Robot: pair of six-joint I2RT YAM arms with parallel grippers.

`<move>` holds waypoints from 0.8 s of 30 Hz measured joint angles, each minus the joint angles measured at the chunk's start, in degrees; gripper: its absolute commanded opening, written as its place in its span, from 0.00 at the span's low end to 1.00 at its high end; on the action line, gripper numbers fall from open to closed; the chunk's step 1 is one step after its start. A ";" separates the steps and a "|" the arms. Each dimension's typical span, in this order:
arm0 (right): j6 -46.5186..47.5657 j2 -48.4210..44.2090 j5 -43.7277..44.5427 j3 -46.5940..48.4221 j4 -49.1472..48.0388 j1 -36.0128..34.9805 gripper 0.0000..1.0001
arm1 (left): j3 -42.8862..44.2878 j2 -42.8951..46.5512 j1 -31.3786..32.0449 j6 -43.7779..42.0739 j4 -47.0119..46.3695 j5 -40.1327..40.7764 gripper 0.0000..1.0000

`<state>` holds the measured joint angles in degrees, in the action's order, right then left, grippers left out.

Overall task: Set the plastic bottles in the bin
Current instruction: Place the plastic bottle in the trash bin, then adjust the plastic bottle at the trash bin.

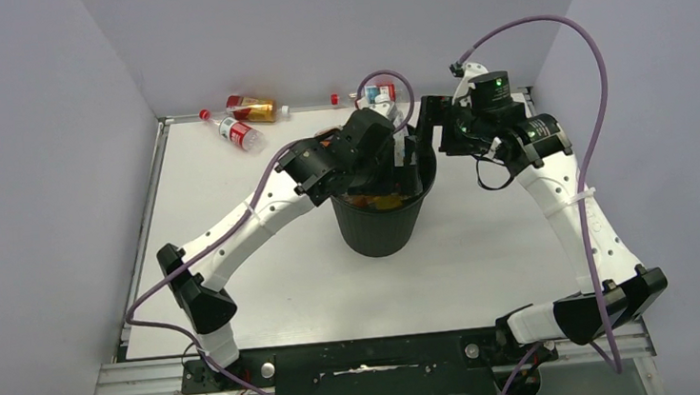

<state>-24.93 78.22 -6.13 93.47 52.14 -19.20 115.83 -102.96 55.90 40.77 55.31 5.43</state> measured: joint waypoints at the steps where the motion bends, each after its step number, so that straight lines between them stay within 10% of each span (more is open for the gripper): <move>1: -0.07 0.00 0.07 0.00 0.20 0.04 0.87 | -0.28 0.28 -0.02 0.00 0.31 0.20 0.91; 12: -0.44 -0.92 -0.39 0.72 1.95 0.02 0.86 | -0.74 6.16 -1.90 -0.94 2.60 0.96 0.91; 24: 0.24 -3.37 -2.25 4.11 1.90 -8.74 0.68 | -6.82 17.05 -17.90 -3.98 2.32 0.55 0.92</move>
<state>-24.69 74.85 -8.38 97.58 54.04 -27.94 109.01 -85.91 38.00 36.80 57.63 5.98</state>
